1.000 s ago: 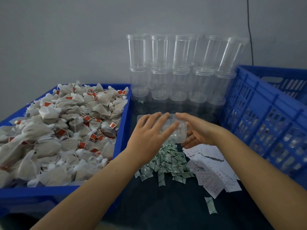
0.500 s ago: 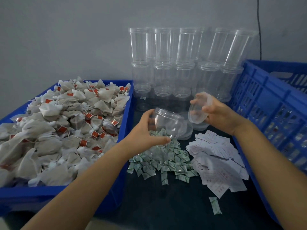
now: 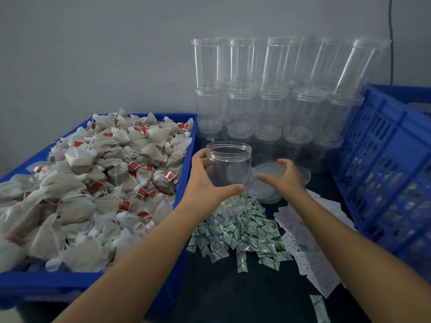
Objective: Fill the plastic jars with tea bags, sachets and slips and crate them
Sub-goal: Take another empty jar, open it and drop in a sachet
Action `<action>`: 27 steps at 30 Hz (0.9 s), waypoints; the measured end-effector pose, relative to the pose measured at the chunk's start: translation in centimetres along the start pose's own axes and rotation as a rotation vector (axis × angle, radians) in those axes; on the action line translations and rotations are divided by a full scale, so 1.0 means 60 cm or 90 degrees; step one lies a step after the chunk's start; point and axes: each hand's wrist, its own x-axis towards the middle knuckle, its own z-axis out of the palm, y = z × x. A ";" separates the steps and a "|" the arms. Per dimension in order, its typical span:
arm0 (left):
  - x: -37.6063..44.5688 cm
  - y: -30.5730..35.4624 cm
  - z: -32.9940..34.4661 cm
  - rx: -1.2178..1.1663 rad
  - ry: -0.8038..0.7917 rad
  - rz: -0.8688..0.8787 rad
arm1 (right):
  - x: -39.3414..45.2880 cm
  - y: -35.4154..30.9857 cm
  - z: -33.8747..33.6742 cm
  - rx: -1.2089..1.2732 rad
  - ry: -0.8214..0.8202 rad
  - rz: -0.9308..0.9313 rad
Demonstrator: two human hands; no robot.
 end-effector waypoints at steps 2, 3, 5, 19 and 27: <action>0.001 -0.001 0.000 0.019 0.005 0.002 | 0.006 0.009 0.008 -0.057 -0.001 0.008; 0.002 -0.001 0.000 0.027 0.007 -0.001 | 0.009 0.013 0.011 -0.072 -0.002 0.015; 0.004 -0.003 0.000 0.035 0.007 -0.009 | 0.013 0.016 0.012 -0.094 -0.010 0.026; -0.001 0.000 0.007 0.070 -0.065 -0.009 | -0.115 -0.084 -0.018 0.246 -0.353 -0.071; -0.017 0.033 -0.026 0.181 -0.263 -0.020 | -0.195 -0.104 -0.008 0.328 -0.320 -0.081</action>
